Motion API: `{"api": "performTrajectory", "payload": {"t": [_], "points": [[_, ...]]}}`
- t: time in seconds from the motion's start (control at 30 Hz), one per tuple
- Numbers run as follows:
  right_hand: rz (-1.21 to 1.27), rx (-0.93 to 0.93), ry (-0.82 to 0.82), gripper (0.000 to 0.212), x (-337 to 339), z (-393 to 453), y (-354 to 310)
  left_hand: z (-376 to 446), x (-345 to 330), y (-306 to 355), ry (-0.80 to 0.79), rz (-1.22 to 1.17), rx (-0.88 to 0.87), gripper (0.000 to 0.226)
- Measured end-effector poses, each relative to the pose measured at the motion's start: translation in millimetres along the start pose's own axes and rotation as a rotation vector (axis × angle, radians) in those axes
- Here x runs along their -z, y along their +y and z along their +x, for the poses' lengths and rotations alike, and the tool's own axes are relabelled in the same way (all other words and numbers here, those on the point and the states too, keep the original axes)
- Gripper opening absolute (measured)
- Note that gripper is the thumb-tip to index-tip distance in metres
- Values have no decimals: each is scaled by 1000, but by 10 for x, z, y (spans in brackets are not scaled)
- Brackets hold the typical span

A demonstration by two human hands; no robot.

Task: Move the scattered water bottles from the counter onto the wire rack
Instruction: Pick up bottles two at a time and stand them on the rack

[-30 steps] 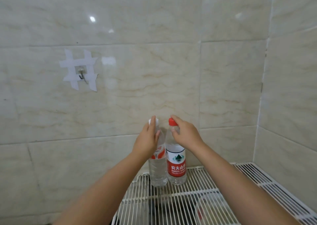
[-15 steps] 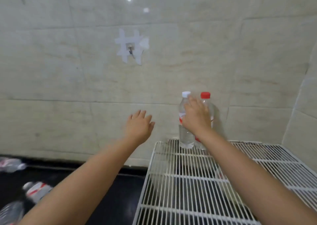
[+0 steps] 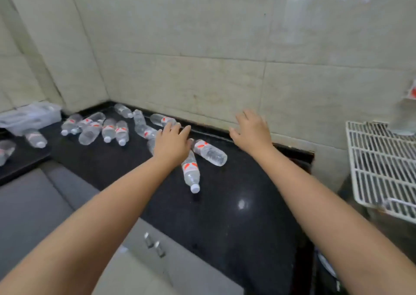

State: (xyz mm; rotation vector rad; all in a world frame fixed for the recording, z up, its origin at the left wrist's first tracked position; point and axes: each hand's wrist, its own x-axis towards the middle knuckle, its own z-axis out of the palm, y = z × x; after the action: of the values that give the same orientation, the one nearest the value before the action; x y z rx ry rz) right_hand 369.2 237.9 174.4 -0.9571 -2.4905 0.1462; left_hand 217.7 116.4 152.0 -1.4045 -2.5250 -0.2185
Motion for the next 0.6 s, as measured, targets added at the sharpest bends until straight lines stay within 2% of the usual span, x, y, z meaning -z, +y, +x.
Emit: {"api": "performTrajectory", "payload": {"t": [0.23,0.3,0.43,0.6], "points": [[22,14,-144,44,-880,-321,-709,-617,-363,-791,-177,-17,135,47],[11,-44,-195,42,-1102,-393,-849,-716,-491,-967,-230,-27,162,48],[-3,-132,-302,37,-1493,-402,-916,-744,-715,-1186,-299,-72,188,48],[68,-233,-332,38,-1965,-62,-895,-480,-1025,-1435,-371,-118,198,49]]}}
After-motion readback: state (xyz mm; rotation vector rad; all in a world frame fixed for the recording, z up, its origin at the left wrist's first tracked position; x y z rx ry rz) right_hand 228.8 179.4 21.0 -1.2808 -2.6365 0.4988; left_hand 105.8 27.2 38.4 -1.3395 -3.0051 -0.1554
